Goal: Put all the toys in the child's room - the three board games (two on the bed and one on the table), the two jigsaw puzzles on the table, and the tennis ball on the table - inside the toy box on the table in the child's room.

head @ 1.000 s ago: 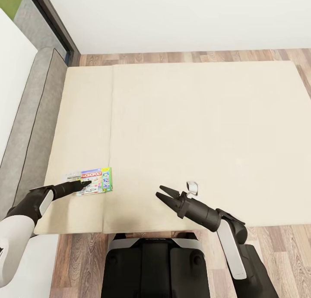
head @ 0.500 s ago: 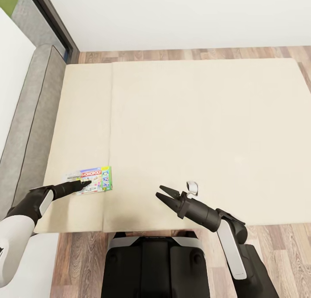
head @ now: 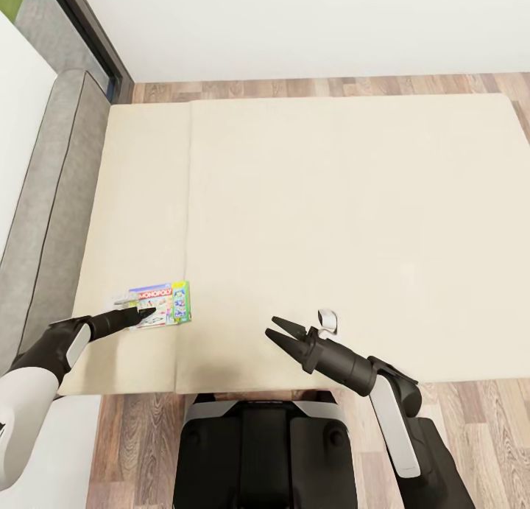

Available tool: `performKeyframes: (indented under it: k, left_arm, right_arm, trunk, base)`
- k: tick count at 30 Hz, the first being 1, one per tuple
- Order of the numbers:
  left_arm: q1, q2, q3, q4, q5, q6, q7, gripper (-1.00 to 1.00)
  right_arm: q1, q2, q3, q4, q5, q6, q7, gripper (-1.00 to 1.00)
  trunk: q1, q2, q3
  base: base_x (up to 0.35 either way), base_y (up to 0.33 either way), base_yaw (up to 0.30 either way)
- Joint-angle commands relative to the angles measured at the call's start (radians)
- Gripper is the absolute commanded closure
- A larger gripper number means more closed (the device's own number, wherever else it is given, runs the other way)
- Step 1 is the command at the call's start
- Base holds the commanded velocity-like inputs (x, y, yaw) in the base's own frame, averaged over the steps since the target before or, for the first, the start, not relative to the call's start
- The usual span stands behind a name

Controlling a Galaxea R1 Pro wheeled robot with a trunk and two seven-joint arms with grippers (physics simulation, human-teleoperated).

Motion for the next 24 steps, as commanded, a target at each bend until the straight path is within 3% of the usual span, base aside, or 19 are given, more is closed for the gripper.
performKeyframes:
  k: [1,12,24]
  left_arm:
    - [0.001,-0.003,0.005,0.001,-0.016,0.002,-0.001,-1.0]
    - [0.001,-0.003,0.005,0.001,-0.016,0.002,-0.001,-1.0]
    - [0.001,-0.003,0.005,0.001,-0.016,0.002,-0.001,-1.0]
  right_arm:
    - [0.0,0.0,0.0,0.0,-0.006,0.007,0.0,-1.0]
    - [0.0,0.003,0.001,0.0,-0.005,0.007,0.0,-1.0]
    - [-0.001,0.002,-0.001,0.001,-0.007,0.007,0.002,-1.0]
  trunk:
    - [0.001,-0.001,-0.001]
    - [0.001,-0.001,-0.001]
    - [0.001,-0.001,-0.001]
  base:
    - [0.0,0.0,0.0]
    - [0.0,-0.1,0.0]
    - [0.0,-0.013,0.0]
